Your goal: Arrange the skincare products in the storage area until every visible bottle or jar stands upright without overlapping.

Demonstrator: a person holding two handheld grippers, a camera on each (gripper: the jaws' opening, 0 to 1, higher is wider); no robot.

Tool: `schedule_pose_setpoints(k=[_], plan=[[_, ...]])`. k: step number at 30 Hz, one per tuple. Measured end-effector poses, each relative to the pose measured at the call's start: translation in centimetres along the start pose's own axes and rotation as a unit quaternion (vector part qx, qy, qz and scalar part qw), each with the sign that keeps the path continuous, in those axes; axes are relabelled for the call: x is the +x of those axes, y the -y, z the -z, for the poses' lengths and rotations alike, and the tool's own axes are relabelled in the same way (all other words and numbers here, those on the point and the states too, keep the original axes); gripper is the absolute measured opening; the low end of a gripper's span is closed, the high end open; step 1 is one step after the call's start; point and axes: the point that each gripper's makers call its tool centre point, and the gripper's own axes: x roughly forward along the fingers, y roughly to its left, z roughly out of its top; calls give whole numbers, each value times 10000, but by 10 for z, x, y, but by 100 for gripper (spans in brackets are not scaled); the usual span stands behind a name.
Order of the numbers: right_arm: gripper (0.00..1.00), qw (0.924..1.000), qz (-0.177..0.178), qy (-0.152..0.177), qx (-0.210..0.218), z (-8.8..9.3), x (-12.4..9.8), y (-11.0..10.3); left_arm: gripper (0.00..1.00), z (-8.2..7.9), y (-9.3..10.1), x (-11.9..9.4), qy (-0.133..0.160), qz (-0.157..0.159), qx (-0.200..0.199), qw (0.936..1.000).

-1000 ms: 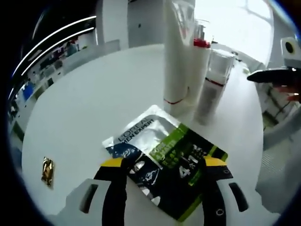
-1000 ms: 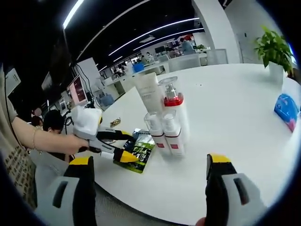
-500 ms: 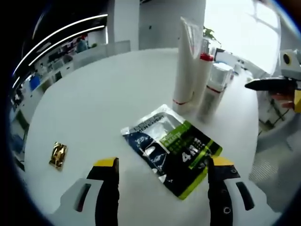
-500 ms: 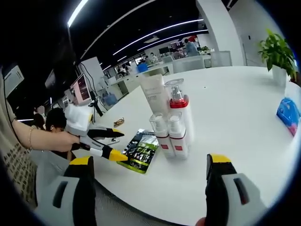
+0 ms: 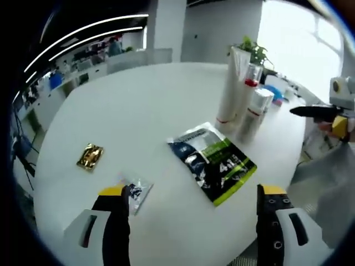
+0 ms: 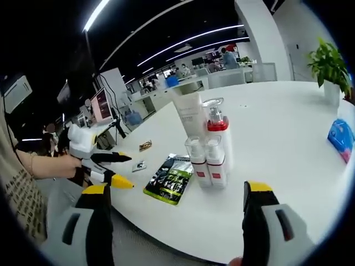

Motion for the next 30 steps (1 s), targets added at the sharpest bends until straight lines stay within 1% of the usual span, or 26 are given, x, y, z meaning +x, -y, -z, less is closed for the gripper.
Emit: schedule_pose_setpoints(k=[5, 13, 18, 21, 23, 24, 26, 30], plan=[[99, 10000, 16, -22, -25, 1, 0, 0, 97, 5, -6, -17, 67, -141, -138, 9998], [99, 10000, 6, -48, -39, 2, 1, 0, 97, 12, -22, -43, 112, -363, -314, 9988], [99, 10000, 16, -78, -45, 4, 1, 0, 97, 15, -26, -54, 137, -438, -344, 9984], [99, 9999, 7, -93, -62, 4, 2, 0, 97, 20, -28, -65, 161, -540, -404, 9976], [99, 9999, 8, -101, -82, 5, 2, 0, 97, 18, -27, -68, 167, -553, -445, 9973], [99, 9999, 15, -112, -93, 5, 2, 0, 97, 12, -26, -70, 270, -590, -400, 9971], [99, 9999, 22, -127, -105, 6, 2, 0, 97, 8, -26, -70, 334, -630, -305, 9970], [99, 9998, 5, -168, -106, 7, 3, -1, 97, 15, -25, -67, 181, -609, -239, 9977]])
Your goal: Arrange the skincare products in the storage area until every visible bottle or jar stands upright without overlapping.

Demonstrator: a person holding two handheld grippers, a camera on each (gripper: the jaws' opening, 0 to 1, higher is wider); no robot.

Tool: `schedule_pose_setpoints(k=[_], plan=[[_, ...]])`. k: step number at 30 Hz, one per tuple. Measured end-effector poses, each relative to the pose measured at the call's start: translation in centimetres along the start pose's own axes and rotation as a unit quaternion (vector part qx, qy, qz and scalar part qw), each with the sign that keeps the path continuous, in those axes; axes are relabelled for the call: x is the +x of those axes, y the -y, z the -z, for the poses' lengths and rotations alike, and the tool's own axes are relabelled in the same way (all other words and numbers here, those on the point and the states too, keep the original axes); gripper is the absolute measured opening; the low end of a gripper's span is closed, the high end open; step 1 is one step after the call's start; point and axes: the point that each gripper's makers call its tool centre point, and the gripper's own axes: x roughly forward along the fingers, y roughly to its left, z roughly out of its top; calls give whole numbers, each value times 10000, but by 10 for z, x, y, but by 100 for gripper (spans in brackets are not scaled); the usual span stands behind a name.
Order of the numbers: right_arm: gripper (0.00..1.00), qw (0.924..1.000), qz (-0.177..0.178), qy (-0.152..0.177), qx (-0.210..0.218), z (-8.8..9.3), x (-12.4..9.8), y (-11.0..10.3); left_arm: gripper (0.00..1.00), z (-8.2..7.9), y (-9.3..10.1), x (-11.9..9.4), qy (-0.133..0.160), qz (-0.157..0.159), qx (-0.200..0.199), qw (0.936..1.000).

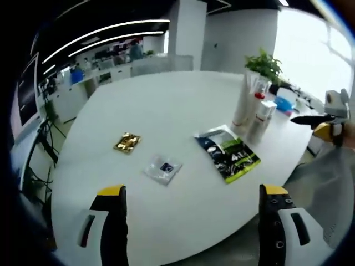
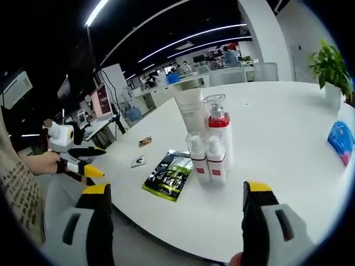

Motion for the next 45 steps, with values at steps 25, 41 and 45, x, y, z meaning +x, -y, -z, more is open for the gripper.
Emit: schedule_pose_setpoints(k=[25, 41, 45], plan=[[98, 9998, -180, -56, 49, 3, 5, -4, 93, 2, -30, 34, -389, 278, 469, 9978], [98, 9996, -150, -234, 44, 9, 6, -2, 85, -8, -49, 90, -1015, 746, 1272, 9839], [98, 9996, -185, -232, 41, 9, 6, -3, 82, -3, -49, 94, -1269, 894, 1552, 9756]])
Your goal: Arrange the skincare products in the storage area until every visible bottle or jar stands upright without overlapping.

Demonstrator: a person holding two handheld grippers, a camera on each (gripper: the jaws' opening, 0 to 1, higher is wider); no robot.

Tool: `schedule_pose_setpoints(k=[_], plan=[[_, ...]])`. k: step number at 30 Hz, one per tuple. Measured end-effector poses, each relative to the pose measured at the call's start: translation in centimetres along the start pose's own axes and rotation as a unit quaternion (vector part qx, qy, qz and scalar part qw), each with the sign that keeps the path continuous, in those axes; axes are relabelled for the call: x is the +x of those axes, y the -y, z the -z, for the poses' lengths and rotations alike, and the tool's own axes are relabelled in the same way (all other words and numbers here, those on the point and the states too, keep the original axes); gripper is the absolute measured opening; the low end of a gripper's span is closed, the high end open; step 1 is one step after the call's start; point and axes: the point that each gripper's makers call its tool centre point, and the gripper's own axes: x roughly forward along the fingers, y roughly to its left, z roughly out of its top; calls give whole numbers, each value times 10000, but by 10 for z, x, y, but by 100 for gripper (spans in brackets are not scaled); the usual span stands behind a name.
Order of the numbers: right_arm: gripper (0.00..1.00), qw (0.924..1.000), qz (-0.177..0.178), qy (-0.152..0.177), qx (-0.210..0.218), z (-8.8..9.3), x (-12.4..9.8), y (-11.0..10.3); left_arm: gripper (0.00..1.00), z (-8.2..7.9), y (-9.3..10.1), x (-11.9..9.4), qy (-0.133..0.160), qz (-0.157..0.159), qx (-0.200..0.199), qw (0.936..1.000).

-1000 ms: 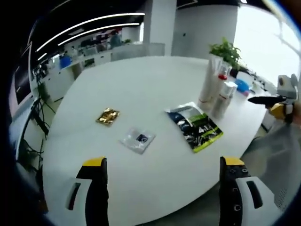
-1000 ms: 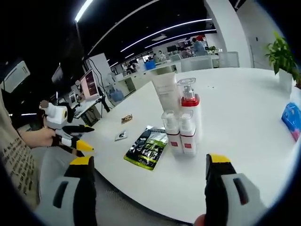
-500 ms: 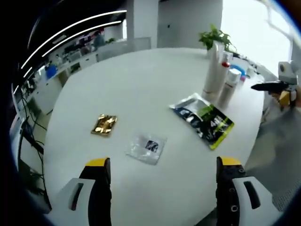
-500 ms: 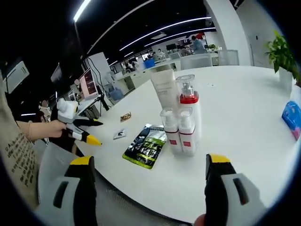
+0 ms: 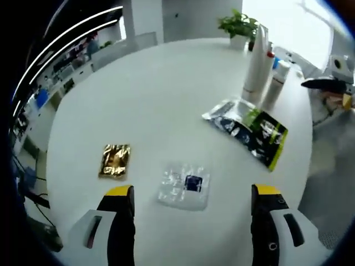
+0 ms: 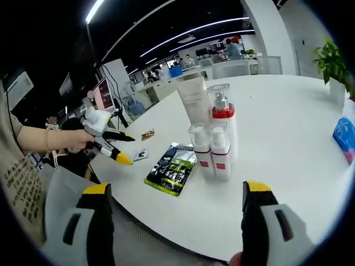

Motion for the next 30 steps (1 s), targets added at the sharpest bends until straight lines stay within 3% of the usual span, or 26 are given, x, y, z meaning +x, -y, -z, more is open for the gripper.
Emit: schedule_pose_setpoints(k=[3, 8, 14, 20, 26, 30], plan=[[98, 10000, -1, 20, 2, 0, 0, 0, 76, 2, 1, 6, -121, 234, -25, 9996], [97, 10000, 5, 53, 0, -1, -1, 0, 74, 9, -1, 12, -428, 321, 104, 9985], [97, 10000, -23, 62, -25, -1, -1, -2, 65, 14, -5, 17, -598, 367, 202, 9973], [96, 9999, -39, 106, 0, -2, -2, -2, 59, 12, -11, 19, -648, 347, 220, 9971], [96, 9999, -99, 81, -61, -2, -2, -5, 51, 8, 1, 15, -718, 384, 545, 9952], [96, 9999, -131, 84, -59, -3, -1, -5, 38, 4, 9, 12, -640, 489, 675, 9945]])
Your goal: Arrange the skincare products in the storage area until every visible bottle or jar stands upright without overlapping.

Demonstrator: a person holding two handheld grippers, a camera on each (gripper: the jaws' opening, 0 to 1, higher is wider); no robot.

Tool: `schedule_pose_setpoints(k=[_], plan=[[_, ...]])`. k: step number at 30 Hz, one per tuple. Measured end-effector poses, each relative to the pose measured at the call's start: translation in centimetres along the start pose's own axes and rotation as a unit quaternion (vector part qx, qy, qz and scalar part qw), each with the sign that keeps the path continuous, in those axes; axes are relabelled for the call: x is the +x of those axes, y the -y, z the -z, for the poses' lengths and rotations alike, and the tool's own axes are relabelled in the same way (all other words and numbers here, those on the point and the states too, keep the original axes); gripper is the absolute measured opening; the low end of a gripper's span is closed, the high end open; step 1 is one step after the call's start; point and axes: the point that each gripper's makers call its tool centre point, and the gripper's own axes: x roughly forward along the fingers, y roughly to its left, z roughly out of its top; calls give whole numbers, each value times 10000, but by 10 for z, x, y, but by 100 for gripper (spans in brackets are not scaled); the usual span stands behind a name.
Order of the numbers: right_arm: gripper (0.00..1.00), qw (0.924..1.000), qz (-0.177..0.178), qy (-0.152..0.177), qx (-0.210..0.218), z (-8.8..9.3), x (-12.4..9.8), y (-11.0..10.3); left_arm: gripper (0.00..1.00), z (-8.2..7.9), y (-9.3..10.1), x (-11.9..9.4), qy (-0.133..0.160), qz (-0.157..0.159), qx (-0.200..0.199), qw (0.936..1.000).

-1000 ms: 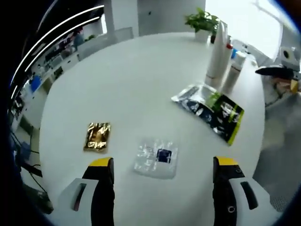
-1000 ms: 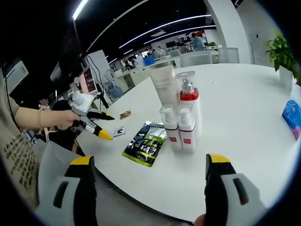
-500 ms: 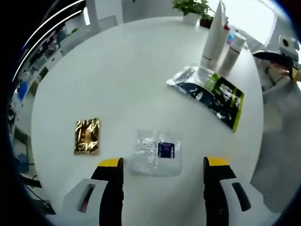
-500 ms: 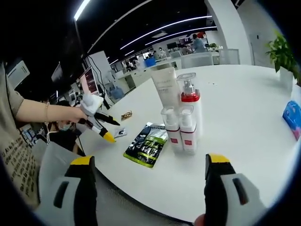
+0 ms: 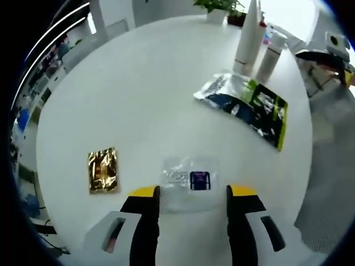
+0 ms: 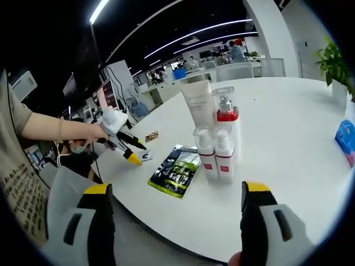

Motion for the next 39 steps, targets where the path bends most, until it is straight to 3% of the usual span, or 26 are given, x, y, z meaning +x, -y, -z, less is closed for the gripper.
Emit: schedule_pose_setpoints(k=[9, 15, 32, 39], plan=[[96, 10000, -78, -35, -28, 0, 1, -2, 38, -1, 3, -2, -47, -71, -55, 9999], [96, 9999, -133, -59, -66, 1, 2, -5, 37, -6, 7, -7, 69, -99, 15, 9999], [87, 9981, -591, 125, 95, -9, 5, -24, 37, -46, 52, -38, 820, -207, 558, 9948], [85, 9925, -1179, 299, 119, -23, 14, -56, 37, -73, 66, -52, 1266, -302, 813, 9882]])
